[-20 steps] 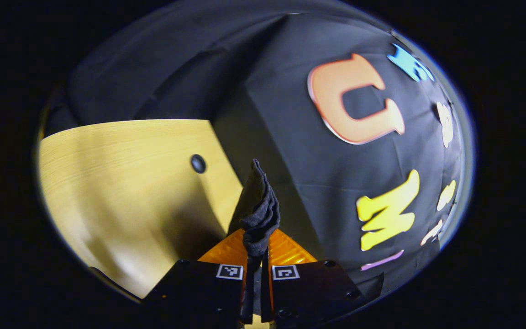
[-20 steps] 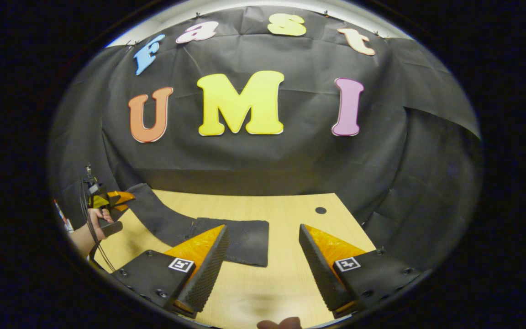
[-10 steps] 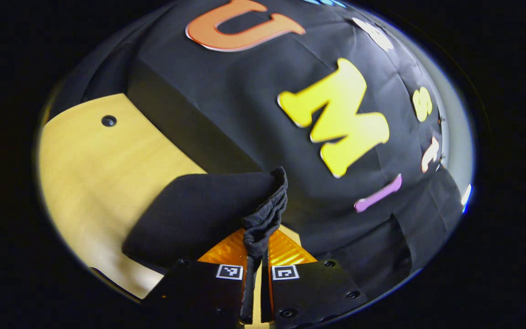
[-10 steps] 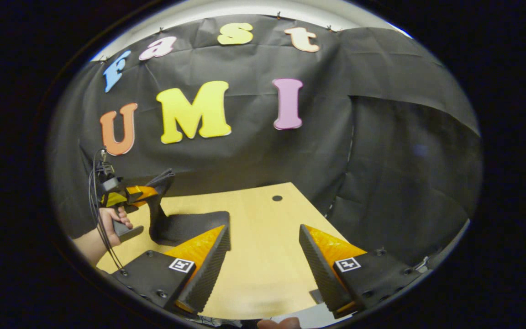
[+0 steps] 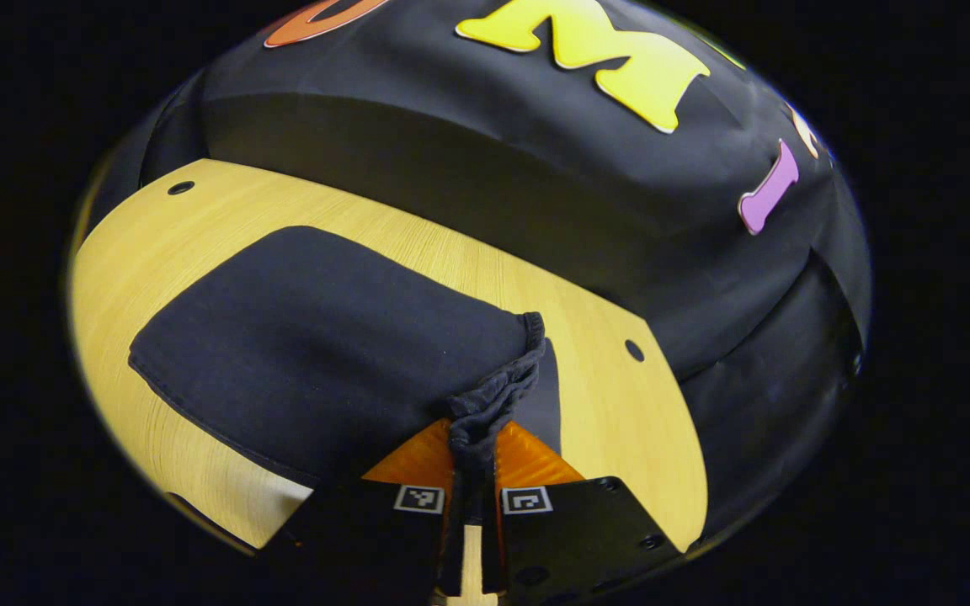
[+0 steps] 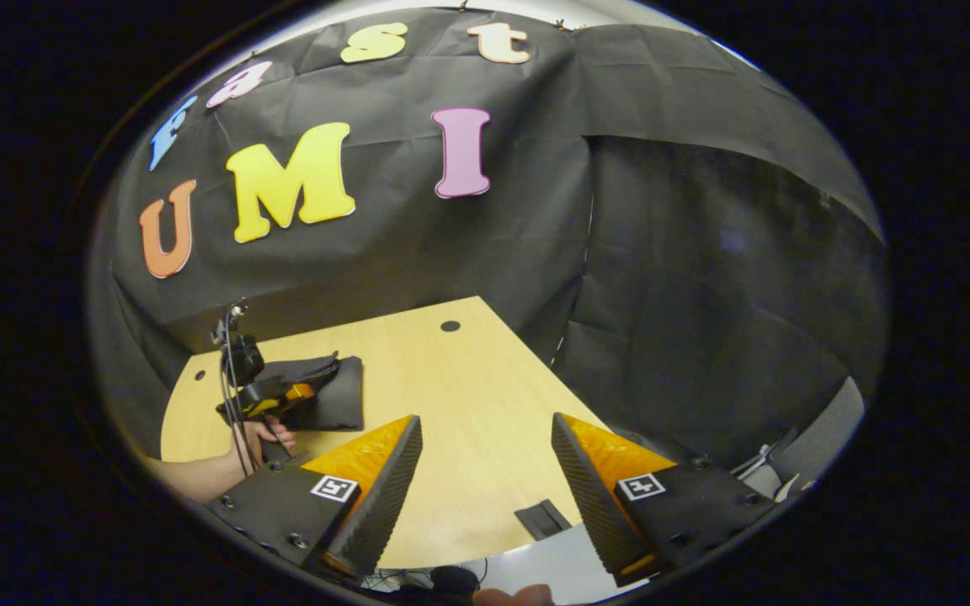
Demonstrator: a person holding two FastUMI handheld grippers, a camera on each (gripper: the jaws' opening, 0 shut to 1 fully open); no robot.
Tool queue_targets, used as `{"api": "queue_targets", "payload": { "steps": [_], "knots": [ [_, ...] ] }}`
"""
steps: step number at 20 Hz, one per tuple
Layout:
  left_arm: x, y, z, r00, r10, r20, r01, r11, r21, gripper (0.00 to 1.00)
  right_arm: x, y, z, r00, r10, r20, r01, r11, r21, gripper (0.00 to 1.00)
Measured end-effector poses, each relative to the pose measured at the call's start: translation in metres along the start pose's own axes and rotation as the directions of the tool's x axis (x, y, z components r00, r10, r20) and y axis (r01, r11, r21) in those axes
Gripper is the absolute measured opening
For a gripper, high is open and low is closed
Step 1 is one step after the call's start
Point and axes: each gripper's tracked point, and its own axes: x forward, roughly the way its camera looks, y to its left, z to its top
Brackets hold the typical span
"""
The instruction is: Grasp the waist and the cuffs of the jeans and fold them to make the two legs overlap; first hold the waist and fold one-third of the jeans toward the cuffs, then hold the cuffs and fold the remaining one-third in the same direction to finish folding.
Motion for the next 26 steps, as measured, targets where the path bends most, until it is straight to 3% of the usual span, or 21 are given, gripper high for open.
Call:
{"api": "queue_targets", "payload": {
  "steps": [2,4,7,12,15,18,21,24,26],
  "knots": [
    [0.006,0.006,-0.007,0.999,0.037,-0.008,-0.036,0.999,0.039,0.27,0.006,0.01,0.002,1.0,0.025,-0.001,-0.025,1.0,-0.012,0.94],
    [0.006,-0.002,-0.008,0.999,0.031,-0.02,-0.03,0.998,0.062,0.32,0.009,0.019,0.008,0.999,0.051,0.007,-0.051,0.999,-0.017,0.96],
    [-0.007,-0.015,0.001,0.999,0.042,0.008,-0.042,0.988,0.146,1.0,0.009,0.037,0.014,0.996,0.082,0.024,-0.081,0.996,-0.036,0.94],
    [-0.069,-0.032,0.055,0.992,-0.036,0.119,0.011,0.979,0.205,0.99,0.0,0.076,0.041,0.982,0.155,0.105,-0.145,0.985,-0.098,0.96],
    [-0.138,-0.034,0.13,0.954,-0.082,0.288,0.001,0.963,0.271,0.99,0.0,0.116,0.077,0.957,0.221,0.187,-0.197,0.971,-0.136,0.96],
    [-0.21,-0.028,0.198,0.895,-0.102,0.435,-0.035,0.955,0.296,0.98,-0.01,0.165,0.123,0.907,0.304,0.291,-0.267,0.951,-0.159,0.94],
    [-0.28,-0.014,0.234,0.831,-0.081,0.551,-0.107,0.948,0.301,0.98,-0.023,0.205,0.16,0.837,0.334,0.433,-0.283,0.942,-0.179,0.94],
    [-0.33,-0.003,0.254,0.763,-0.056,0.644,-0.177,0.94,0.291,0.98,-0.043,0.248,0.163,0.776,0.391,0.494,-0.333,0.92,-0.205,0.94],
    [-0.352,0.006,0.258,0.733,-0.032,0.68,-0.226,0.93,0.288,0.98,-0.052,0.271,0.161,0.744,0.439,0.504,-0.374,0.898,-0.231,0.95]
  ]
}}
